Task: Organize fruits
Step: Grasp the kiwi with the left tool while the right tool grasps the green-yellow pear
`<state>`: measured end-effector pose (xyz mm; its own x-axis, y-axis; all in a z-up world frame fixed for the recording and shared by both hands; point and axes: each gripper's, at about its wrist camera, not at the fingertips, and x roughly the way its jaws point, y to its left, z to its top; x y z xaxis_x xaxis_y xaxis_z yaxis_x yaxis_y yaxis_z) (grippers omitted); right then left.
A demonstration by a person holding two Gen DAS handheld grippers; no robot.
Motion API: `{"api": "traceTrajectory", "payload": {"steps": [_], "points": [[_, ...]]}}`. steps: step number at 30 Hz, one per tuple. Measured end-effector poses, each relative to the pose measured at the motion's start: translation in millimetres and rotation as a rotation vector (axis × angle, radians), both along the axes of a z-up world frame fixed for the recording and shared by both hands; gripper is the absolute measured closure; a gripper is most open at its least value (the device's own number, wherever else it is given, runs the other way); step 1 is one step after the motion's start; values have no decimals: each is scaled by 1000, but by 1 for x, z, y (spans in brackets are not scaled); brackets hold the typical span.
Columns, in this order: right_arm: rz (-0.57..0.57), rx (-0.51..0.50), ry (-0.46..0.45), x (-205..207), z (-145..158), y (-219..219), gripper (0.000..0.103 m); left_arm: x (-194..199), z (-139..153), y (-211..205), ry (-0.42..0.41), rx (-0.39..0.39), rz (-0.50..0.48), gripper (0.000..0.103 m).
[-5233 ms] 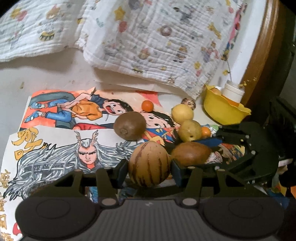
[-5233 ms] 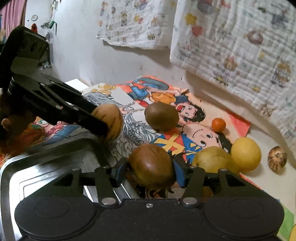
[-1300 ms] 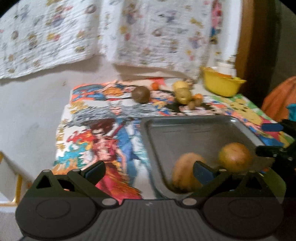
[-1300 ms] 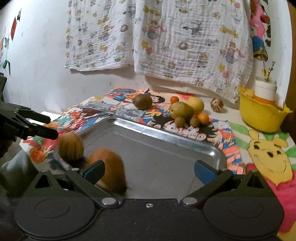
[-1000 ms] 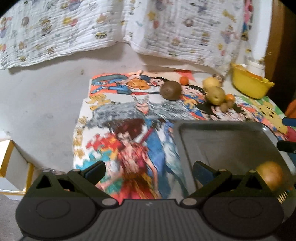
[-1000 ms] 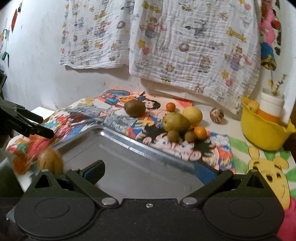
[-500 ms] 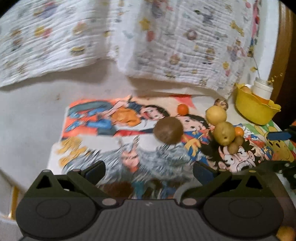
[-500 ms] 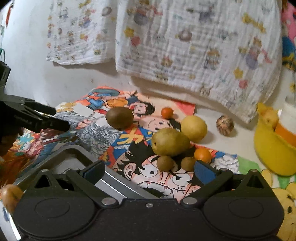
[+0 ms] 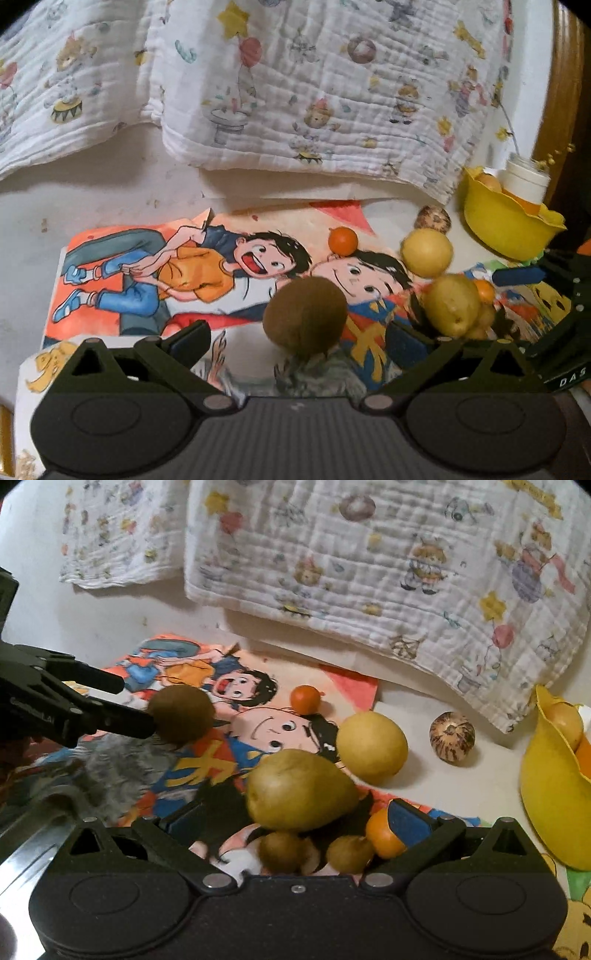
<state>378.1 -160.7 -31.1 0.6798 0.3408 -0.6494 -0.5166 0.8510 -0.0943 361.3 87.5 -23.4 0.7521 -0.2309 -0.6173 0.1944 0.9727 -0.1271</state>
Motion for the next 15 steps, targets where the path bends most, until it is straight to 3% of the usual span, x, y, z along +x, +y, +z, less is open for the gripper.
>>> {"api": "traceTrajectory", "payload": {"steps": [9, 15], "points": [[-4, 3, 7, 20, -7, 5, 3, 24, -15, -6, 13, -11, 9, 1], [33, -78, -27, 20, -11, 18, 12, 30, -20, -13, 12, 12, -5, 5]]}}
